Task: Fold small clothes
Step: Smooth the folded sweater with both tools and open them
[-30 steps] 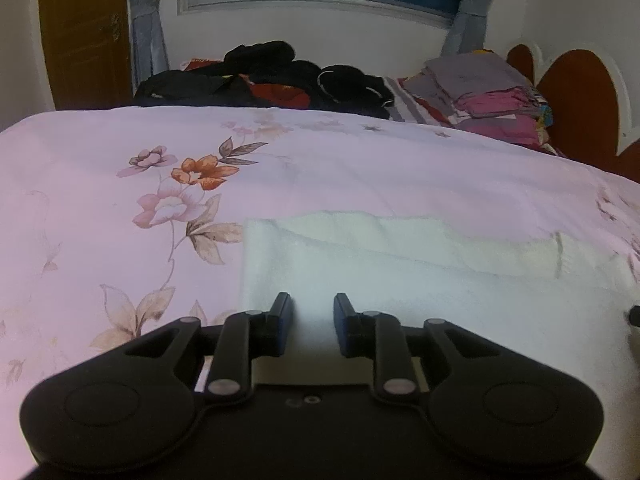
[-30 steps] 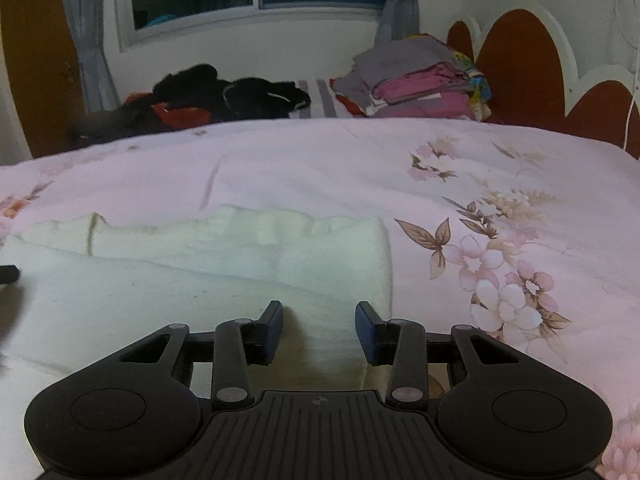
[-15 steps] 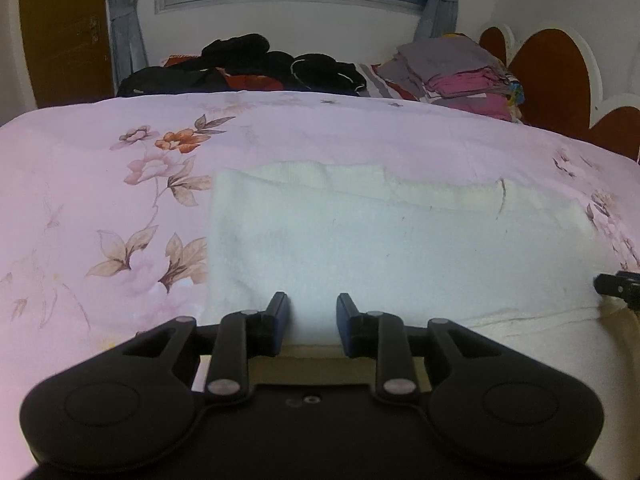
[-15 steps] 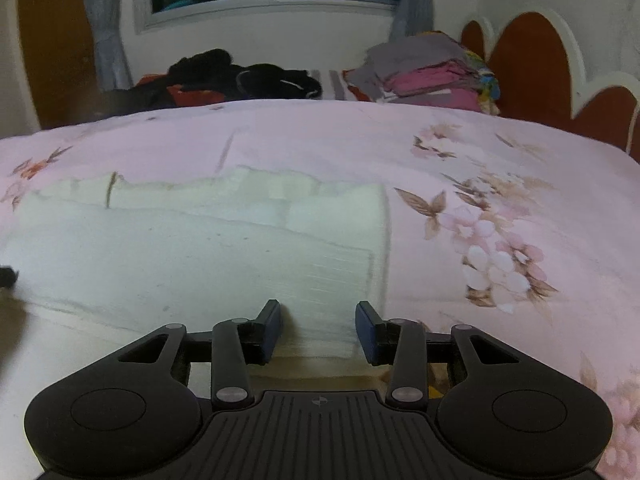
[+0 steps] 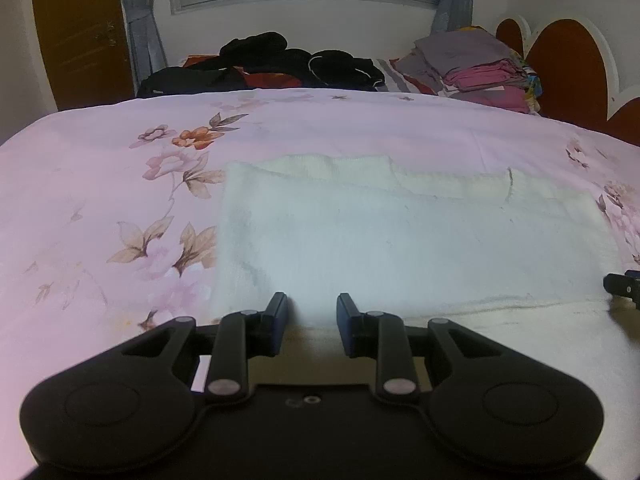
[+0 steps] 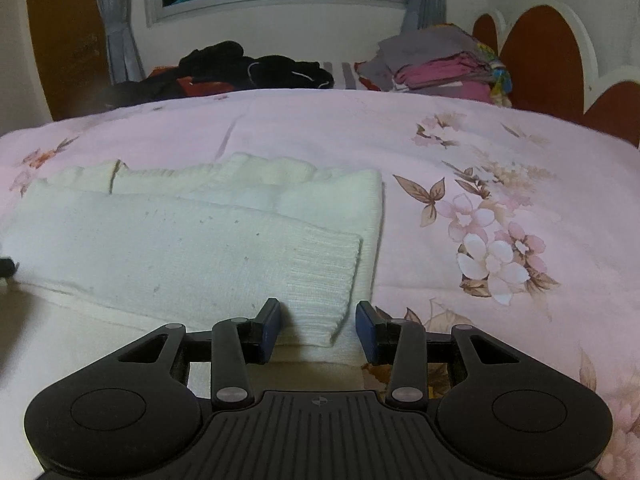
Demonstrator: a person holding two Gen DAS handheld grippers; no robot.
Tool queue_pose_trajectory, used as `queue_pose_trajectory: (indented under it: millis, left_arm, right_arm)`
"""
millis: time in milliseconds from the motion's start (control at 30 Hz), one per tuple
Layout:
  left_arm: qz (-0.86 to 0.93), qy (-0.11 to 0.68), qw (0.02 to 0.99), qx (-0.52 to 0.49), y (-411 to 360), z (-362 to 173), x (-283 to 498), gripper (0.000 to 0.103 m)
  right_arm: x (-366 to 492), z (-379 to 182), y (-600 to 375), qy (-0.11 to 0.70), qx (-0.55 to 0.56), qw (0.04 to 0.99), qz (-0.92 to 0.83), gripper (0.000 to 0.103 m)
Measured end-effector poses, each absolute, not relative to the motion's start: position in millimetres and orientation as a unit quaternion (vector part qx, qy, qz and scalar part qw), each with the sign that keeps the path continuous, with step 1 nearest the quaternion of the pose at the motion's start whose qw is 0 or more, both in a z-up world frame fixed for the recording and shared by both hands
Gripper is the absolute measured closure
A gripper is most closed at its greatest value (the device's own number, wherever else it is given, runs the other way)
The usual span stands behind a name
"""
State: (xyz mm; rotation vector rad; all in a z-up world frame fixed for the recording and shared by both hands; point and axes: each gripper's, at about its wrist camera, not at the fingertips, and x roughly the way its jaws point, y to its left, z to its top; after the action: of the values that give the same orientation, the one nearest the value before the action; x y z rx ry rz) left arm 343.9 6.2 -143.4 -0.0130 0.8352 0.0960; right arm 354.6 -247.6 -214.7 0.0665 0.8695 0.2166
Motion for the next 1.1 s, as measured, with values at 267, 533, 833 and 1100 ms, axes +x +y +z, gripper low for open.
queue_pose_trajectory:
  millis: [267, 533, 833, 1100]
  left_arm:
    - [0.041, 0.416, 0.908, -0.011, 1.7, -137.7, 319.2, 0.076]
    - [0.027, 0.415, 0.909, -0.010, -3.7, -120.6, 288.7, 0.070]
    - [-0.009, 0.412, 0.911, -0.006, -11.3, -113.6, 243.7, 0.053]
    - [-0.039, 0.412, 0.911, -0.004, -3.0, -109.8, 183.3, 0.043]
  right_arm:
    - [334.0, -196.8, -249.3, 0.405, 0.042, 0.905, 0.127, 0.063]
    - [298.5, -175.3, -244.8, 0.400, 0.058, 0.900, 0.161, 0.063]
    - [226.9, -155.7, -227.5, 0.400, 0.052, 0.900, 0.168, 0.062]
    - [153.1, -152.8, -217.2, 0.417, 0.041, 0.896, 0.146, 0.062]
